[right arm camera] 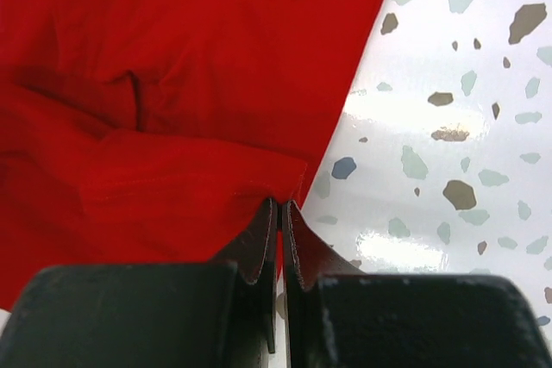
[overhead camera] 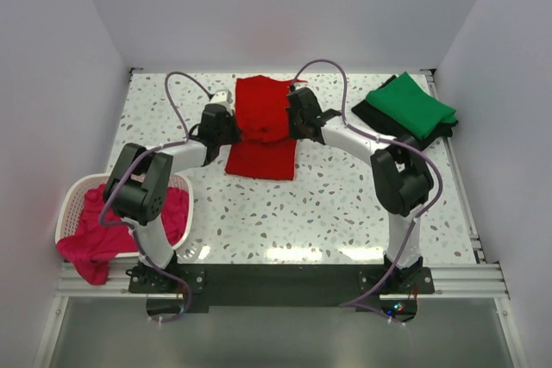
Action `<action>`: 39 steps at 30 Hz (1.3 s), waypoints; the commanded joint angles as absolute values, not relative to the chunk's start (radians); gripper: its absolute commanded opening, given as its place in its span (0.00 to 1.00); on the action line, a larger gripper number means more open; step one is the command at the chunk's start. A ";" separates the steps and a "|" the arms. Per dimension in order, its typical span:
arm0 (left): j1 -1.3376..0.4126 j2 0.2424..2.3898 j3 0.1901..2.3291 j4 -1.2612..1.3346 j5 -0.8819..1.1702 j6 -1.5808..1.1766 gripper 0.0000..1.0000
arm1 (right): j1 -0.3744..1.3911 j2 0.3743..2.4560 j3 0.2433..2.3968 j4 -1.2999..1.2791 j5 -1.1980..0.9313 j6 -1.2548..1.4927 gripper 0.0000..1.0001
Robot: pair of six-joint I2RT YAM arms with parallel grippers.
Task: Fold and stack the t-shirts
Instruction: Fold the tshirt
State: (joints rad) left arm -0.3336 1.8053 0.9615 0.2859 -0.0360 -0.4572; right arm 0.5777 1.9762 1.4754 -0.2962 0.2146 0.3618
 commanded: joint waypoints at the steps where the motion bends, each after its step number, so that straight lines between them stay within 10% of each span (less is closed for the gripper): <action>1: -0.307 1.847 1.025 0.353 -0.028 -0.462 0.00 | 0.571 2.003 1.542 -0.308 0.218 0.339 0.00; 4: -0.295 1.878 1.058 0.353 -0.006 -0.459 0.04 | 0.568 2.032 1.577 -0.324 0.216 0.336 0.00; 8: -0.290 1.858 1.072 0.357 -0.014 -0.443 0.62 | 0.565 2.054 1.653 -0.353 0.203 0.318 0.36; 11: -0.290 1.798 1.039 0.360 -0.053 -0.433 0.78 | 0.565 2.023 1.660 -0.360 0.196 0.308 0.52; 28: -0.313 1.528 0.563 0.514 -0.032 -0.494 0.76 | 0.621 2.011 1.560 -0.275 -0.115 0.334 0.54; 39: -0.325 1.612 0.554 0.503 -0.020 -0.506 0.56 | 0.637 2.164 1.690 -0.330 -0.095 0.330 0.53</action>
